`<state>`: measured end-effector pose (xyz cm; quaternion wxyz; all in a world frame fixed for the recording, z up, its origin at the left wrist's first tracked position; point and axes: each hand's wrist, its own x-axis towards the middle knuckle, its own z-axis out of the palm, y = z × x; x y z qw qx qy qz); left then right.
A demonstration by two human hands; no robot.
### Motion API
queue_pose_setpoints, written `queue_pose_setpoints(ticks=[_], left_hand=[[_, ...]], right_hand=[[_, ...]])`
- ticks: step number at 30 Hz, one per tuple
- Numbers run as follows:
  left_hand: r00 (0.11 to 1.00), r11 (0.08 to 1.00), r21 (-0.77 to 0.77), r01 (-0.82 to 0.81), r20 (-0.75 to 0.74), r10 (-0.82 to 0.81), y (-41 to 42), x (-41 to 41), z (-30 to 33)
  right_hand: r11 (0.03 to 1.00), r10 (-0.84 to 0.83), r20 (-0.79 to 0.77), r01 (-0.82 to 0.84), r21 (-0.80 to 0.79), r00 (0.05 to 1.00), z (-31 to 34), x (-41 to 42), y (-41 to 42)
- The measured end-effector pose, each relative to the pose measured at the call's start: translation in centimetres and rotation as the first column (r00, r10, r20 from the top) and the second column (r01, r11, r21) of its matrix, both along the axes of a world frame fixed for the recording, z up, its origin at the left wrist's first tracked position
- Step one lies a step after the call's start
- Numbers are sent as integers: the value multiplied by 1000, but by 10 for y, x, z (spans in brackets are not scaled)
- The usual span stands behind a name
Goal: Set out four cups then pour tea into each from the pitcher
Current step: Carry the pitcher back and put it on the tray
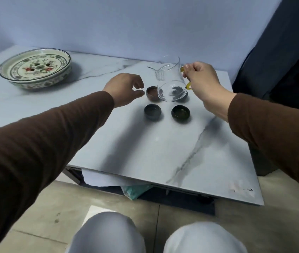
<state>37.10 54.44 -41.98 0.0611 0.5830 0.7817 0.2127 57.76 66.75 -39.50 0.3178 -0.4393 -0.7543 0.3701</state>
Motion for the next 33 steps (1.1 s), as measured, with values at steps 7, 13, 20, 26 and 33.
queue_pose_setpoints(ticks=[7,13,20,26,33], left_hand=[[999,997,-74,-17,50,21,32,-47,-19],[992,990,-140,-35,118,52,22,-55,5],[971,962,-243,-120,171,165,-33,-64,96],[934,940,-259,-221,220,281,-102,-80,199],[940,945,-238,-225,201,275,-178,-151,264]], right_hand=[[997,56,-16,-56,-60,998,-17,-42,29],[974,47,-14,-49,-220,999,0,-57,15],[932,26,-3,-25,-363,1000,90,-72,-33],[900,56,5,-48,-432,998,194,-110,-101],[909,35,15,-26,-417,999,273,-182,-177]])
